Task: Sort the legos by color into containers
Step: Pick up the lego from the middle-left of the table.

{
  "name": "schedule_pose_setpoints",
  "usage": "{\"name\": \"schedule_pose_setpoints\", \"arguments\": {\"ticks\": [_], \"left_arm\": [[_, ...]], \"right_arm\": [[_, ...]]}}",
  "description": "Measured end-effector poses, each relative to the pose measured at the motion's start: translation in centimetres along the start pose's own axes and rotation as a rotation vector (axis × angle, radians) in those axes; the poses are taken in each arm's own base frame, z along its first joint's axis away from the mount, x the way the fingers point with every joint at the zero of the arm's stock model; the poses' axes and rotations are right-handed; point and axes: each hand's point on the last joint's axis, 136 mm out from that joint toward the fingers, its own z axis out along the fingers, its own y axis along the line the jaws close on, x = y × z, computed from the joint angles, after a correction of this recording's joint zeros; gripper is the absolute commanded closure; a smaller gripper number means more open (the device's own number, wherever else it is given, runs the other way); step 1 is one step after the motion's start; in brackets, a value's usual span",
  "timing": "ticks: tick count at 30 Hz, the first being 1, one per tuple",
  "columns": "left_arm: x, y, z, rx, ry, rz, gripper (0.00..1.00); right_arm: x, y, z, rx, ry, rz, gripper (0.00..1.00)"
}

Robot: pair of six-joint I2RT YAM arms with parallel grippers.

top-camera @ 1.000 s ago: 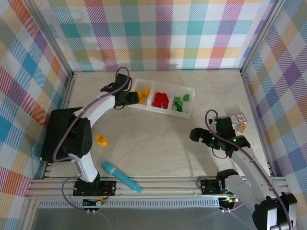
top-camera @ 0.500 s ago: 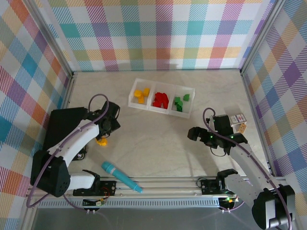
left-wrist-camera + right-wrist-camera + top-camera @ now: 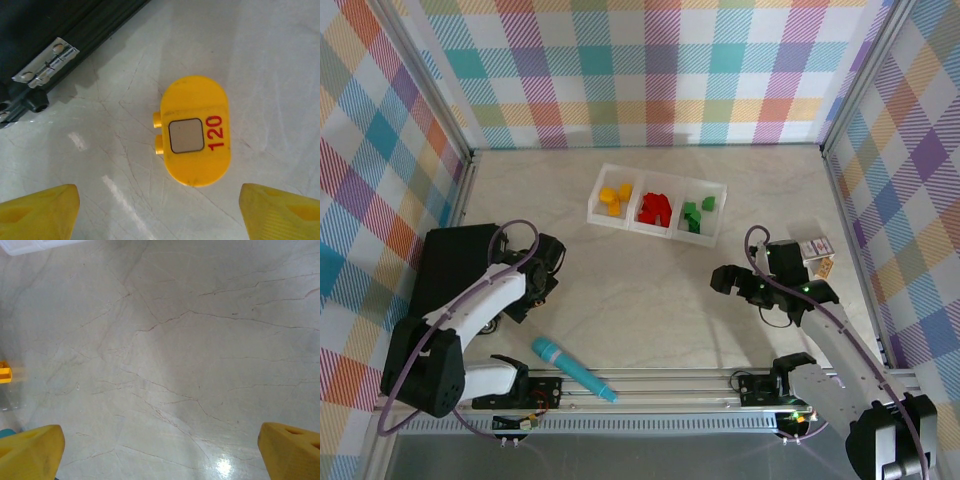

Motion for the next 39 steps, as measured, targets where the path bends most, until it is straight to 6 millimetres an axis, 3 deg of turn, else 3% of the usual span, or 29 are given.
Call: {"name": "schedule_pose_setpoints", "arguments": {"ticks": [7, 13, 19, 28, 30, 34, 39], "left_arm": [[0.0, -1.3, 2.2, -0.001, 0.04, 0.007, 0.22], [-0.3, -2.1, 4.0, 0.003, 0.069, 0.003, 0.32], [-0.4, -3.2, 5.0, 0.017, 0.089, 0.025, 0.6], [-0.6, -3.7, 5.0, -0.017, 0.106, 0.1, 0.86], [-0.7, -4.0, 4.9, -0.002, 0.104, 0.12, 0.88], [-2.0, -8.4, 2.7, 0.133, 0.083, 0.186, 0.89], [-5.5, -18.3, -3.9, 0.376, -0.02, 0.302, 0.89]], "right_arm": [[0.2, 0.0, 0.0, -0.001, 0.007, -0.014, 0.01], [0.2, 0.0, -0.1, -0.001, 0.006, -0.019, 0.01], [0.4, -0.1, -0.1, 0.003, 0.013, -0.015, 0.01], [0.7, -0.3, -0.1, 0.014, 0.024, -0.009, 0.01], [0.7, -0.4, -0.1, 0.017, 0.023, -0.009, 0.01], [0.6, -0.5, -0.1, 0.024, 0.019, -0.009, 0.01], [0.6, -0.6, 0.0, 0.029, 0.023, 0.001, 0.01]]}}
